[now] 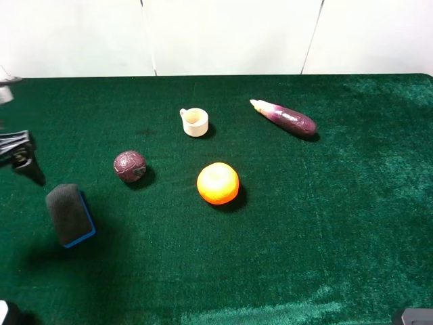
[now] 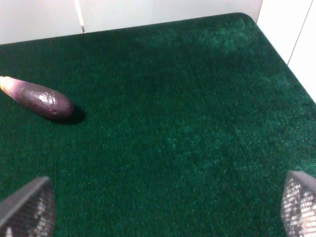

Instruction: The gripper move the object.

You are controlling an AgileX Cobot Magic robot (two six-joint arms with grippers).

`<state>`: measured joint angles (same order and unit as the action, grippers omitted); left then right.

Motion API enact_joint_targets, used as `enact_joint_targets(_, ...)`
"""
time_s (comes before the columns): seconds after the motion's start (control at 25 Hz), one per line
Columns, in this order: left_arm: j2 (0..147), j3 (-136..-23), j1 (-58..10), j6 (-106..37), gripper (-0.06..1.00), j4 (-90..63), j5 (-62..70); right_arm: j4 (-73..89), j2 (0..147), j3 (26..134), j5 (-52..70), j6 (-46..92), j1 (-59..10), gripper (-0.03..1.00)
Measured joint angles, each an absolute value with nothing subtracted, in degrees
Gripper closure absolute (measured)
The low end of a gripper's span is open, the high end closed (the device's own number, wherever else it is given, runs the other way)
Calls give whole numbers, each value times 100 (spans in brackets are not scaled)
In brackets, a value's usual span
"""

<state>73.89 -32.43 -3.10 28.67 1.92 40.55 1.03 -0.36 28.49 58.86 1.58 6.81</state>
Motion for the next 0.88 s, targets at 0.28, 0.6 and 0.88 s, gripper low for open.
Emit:
enact_joint_targets(0.28, 8125, -3237, -896, 3653, -1, 459, 3460, 103, -36, 2849, 5886, 158, 681, 27)
enact_joint_targets(0.6, 8922, -3231, -1560, 4421, -1, 584, 2855, 103, -36, 2849, 5886, 158, 681, 27)
enact_joint_targets(0.88, 9523, -3236, -1926, 4887, -1, 584, 2343, 103, -36, 2849, 5886, 158, 681, 27)
